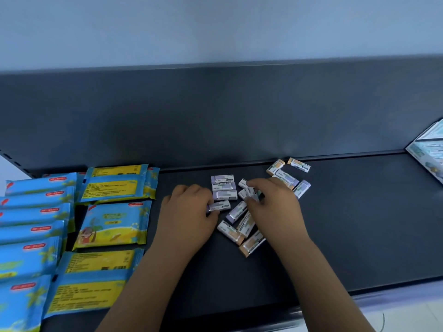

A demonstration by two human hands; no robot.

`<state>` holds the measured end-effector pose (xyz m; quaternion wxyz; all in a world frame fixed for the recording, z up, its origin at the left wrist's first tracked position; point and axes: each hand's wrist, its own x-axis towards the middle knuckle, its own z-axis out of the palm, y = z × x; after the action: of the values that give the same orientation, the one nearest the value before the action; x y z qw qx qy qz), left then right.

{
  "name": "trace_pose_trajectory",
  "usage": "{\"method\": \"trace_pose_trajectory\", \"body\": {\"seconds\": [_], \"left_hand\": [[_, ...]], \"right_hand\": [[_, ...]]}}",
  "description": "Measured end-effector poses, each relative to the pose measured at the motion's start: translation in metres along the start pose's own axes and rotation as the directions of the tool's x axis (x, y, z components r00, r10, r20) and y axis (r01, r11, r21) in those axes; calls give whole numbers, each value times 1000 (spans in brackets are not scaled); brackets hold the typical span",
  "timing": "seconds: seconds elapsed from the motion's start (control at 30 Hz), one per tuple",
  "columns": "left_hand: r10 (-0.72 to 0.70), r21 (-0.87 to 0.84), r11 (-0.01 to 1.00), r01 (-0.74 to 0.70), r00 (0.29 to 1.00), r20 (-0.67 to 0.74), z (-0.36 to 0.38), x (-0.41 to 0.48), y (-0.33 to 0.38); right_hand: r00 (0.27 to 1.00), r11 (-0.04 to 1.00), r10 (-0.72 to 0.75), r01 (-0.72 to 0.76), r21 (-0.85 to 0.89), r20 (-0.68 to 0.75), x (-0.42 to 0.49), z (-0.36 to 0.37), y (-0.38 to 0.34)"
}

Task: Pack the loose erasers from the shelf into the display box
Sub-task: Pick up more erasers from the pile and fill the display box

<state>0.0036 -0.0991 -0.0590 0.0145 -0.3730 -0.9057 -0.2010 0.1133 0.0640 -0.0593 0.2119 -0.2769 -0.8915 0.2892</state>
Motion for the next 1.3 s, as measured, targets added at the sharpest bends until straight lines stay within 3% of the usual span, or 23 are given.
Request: {"method": "trace_pose_trajectory", "body": {"seconds": [0.13, 0.23, 0.4, 0.53, 0.8, 1.3], "left_hand": [[-22, 8, 1000, 22, 1000, -15, -1, 1, 0], [7, -36, 999, -8, 999, -32, -1, 0, 1], [304, -190, 938, -291, 952, 44, -4, -7, 2], [407, -215, 903, -373, 901, 150, -7, -13, 5], [370, -95, 929, -358, 904, 215, -13, -10, 8], [188, -85, 981, -174, 965, 184, -9, -14, 17]], "right_hand": [[1000, 986, 0, -3, 169, 15, 2, 2, 8], [998, 986, -23, 12, 165, 65, 2, 1, 12], [995, 998, -50, 47, 29, 89, 0, -4, 12], [994, 999, -51, 49, 19, 96, 0, -9, 14], [995, 995, -96, 96, -15, 28, -6, -11, 16], [997, 995, -78, 80, -54, 27, -10, -17, 21]]}}
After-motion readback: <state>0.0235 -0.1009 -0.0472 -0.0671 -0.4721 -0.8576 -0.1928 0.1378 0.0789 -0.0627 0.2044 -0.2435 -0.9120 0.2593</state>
